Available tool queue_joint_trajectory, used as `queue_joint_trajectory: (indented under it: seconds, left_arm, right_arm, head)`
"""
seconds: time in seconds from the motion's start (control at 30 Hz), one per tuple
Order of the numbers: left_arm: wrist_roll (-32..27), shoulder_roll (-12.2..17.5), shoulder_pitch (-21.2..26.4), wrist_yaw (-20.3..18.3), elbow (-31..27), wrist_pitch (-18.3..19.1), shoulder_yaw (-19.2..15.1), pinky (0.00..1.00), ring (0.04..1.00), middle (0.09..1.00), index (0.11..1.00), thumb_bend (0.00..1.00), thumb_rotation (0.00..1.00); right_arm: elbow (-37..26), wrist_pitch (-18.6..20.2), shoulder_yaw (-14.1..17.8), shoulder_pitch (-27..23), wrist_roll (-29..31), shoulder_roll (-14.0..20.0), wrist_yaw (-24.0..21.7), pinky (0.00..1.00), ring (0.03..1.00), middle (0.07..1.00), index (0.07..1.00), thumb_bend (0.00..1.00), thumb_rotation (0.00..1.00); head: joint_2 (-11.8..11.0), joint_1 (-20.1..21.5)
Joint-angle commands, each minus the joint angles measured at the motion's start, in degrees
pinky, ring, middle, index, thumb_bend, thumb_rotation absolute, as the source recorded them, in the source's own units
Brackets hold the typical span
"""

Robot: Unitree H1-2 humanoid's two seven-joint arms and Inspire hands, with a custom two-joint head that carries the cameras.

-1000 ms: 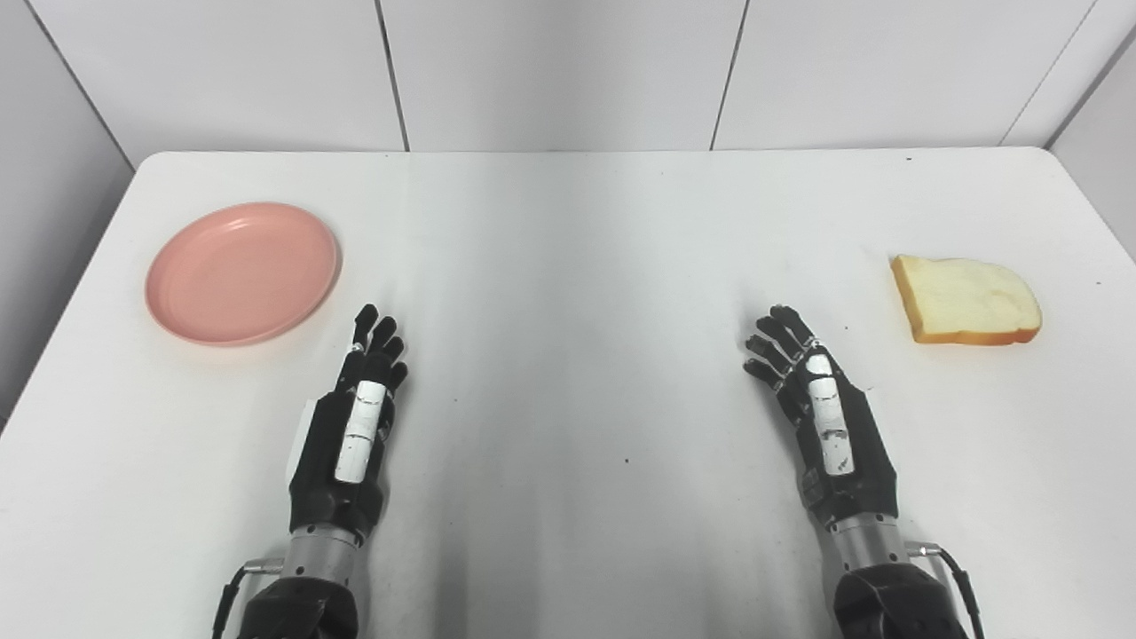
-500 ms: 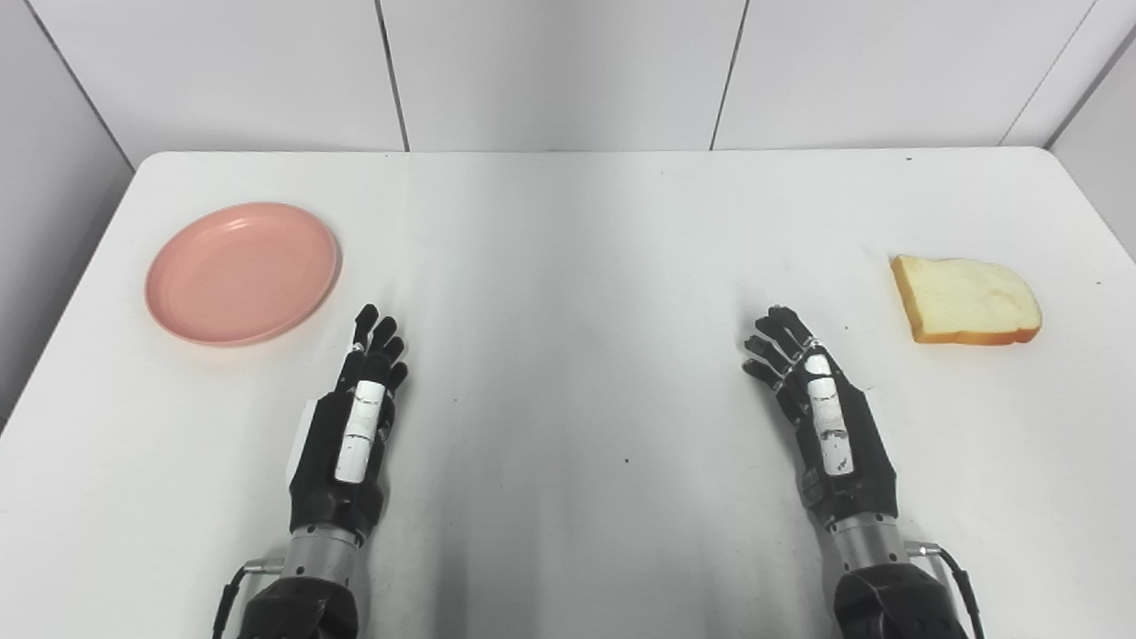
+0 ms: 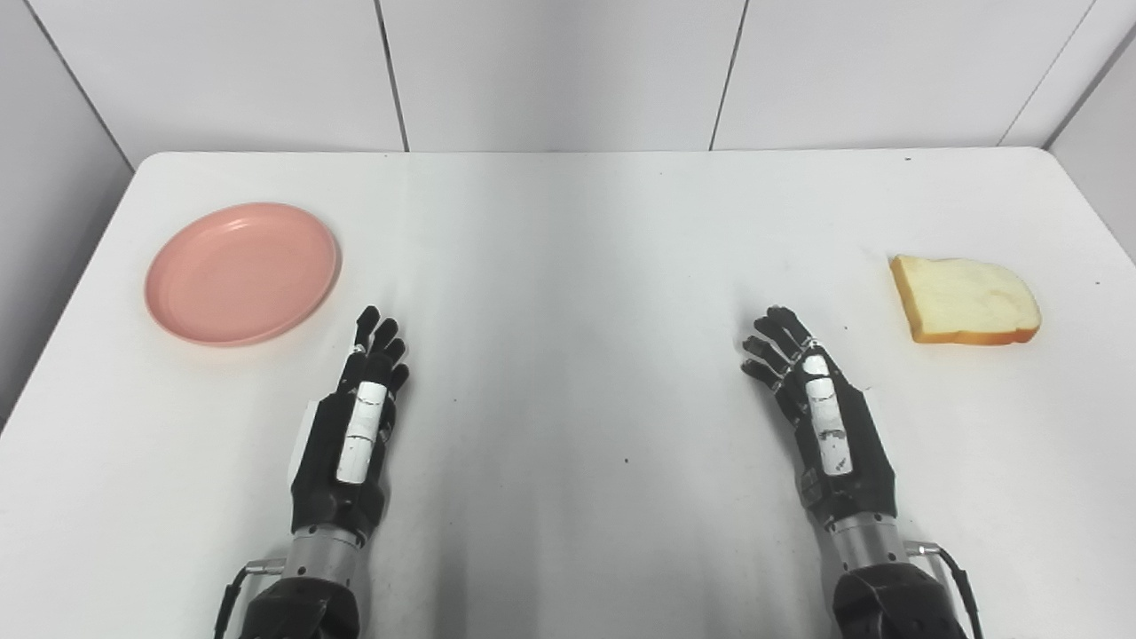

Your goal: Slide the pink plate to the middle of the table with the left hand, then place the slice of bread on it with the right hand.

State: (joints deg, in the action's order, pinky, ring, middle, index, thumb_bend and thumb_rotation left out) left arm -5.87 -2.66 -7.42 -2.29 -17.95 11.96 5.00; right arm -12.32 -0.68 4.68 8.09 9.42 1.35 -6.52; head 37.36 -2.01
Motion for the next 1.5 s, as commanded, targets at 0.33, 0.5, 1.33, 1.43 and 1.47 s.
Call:
queue_joint_trajectory:
  seconds: [0.33,0.5,1.33,1.43,1.47]
  left_arm:
    - [4.3,-1.1,-0.4,-0.1,5.3,-8.8,2.2,1.0,1.0,1.0,1.0,0.81,0.84]
    - [5.0,-1.9,0.0,0.3,8.3,-11.9,2.8,1.0,0.999,1.0,1.0,0.72,0.84]
    - [4.1,-3.4,2.1,1.7,15.8,-19.6,2.1,0.99,1.0,1.0,1.0,0.67,0.84]
    - [2.7,-3.3,3.5,2.2,12.7,-19.9,0.5,1.0,1.0,0.997,1.0,0.76,0.83]
    - [2.5,-3.4,3.9,2.3,12.2,-20.1,0.0,1.0,0.997,0.991,1.0,0.79,0.83]
  right_arm:
    - [9.0,-9.6,1.3,1.3,3.1,2.8,-3.1,0.82,0.826,0.86,0.841,0.79,0.87]
    - [13.0,-13.0,1.6,0.6,4.3,3.8,-4.3,0.84,0.846,0.875,0.857,0.76,0.89]
    - [20.9,-16.2,2.0,-2.2,5.4,4.6,-5.4,0.89,0.881,0.907,0.885,0.72,0.93]
    - [21.1,-15.8,1.8,-2.4,4.9,4.2,-4.9,0.88,0.872,0.897,0.874,0.76,0.92]
    - [21.2,-15.8,1.8,-2.4,4.8,4.1,-4.8,0.88,0.868,0.894,0.87,0.76,0.92]
  head:
    - [-7.1,-5.5]
    - [-9.8,-7.4]
    - [-17.9,-10.4]
    - [-18.8,-9.9]
    - [-18.8,-9.9]
